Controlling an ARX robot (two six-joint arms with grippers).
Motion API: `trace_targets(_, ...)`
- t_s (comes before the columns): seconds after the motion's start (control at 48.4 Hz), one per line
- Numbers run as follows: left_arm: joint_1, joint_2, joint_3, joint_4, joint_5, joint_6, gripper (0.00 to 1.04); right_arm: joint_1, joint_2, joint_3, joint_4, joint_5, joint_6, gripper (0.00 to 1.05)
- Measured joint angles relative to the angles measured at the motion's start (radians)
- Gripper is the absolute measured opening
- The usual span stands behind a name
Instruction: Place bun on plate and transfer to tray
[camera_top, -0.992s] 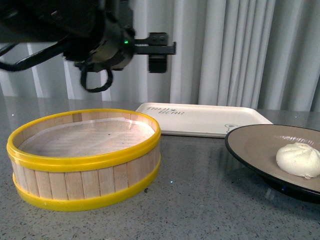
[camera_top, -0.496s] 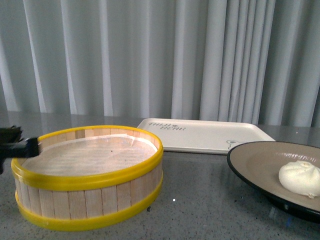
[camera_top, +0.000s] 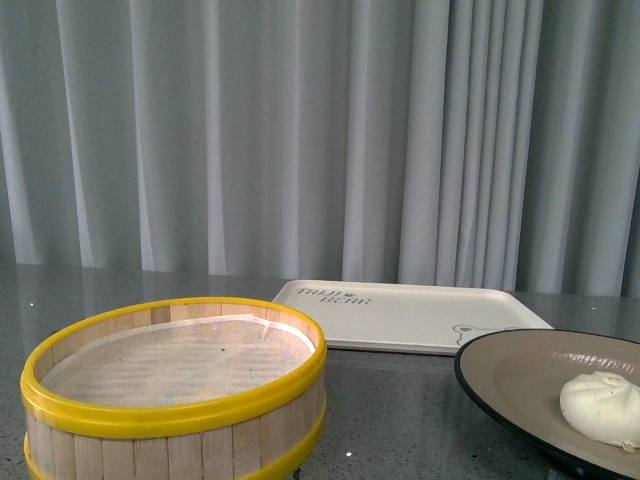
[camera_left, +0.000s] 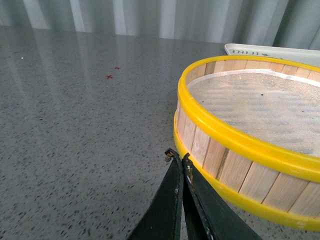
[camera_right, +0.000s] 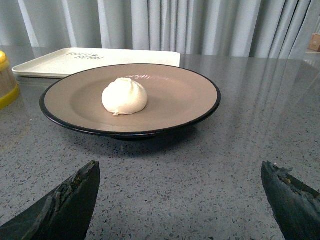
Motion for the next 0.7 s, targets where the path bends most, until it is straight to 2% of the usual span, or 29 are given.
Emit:
trace_targets(0.165, 0.021, -0.08, -0.055, -0.026, 0.021, 0.0, 0.04, 0.0, 0.0, 0.0, 0.0, 0.0, 0.0, 0.96)
trace_targets(0.207, 0.049, -0.106, -0.07, -0.038, 0.069, 0.0, 0.04, 0.0, 0.0, 0.0, 0.0, 0.0, 0.0, 0.96)
trace_targets(0.269, 0.074, -0.138, -0.087, -0.054, 0.089, 0.0, 0.04, 0.0, 0.0, 0.0, 0.0, 0.0, 0.0, 0.96)
trace_targets(0.517, 0.093, -0.316, -0.155, -0.164, 0.092, 0.0, 0.04, 0.0, 0.0, 0.0, 0.0, 0.0, 0.0, 0.96)
trace_targets(0.599, 0.093, -0.338, -0.193, -0.133, 0.092, 0.0, 0.04, 0.0, 0.0, 0.0, 0.0, 0.0, 0.0, 0.96)
trace_targets(0.702, 0.093, -0.406, -0.194, -0.2, 0.092, 0.0, 0.04, 0.0, 0.0, 0.0, 0.0, 0.0, 0.0, 0.96)
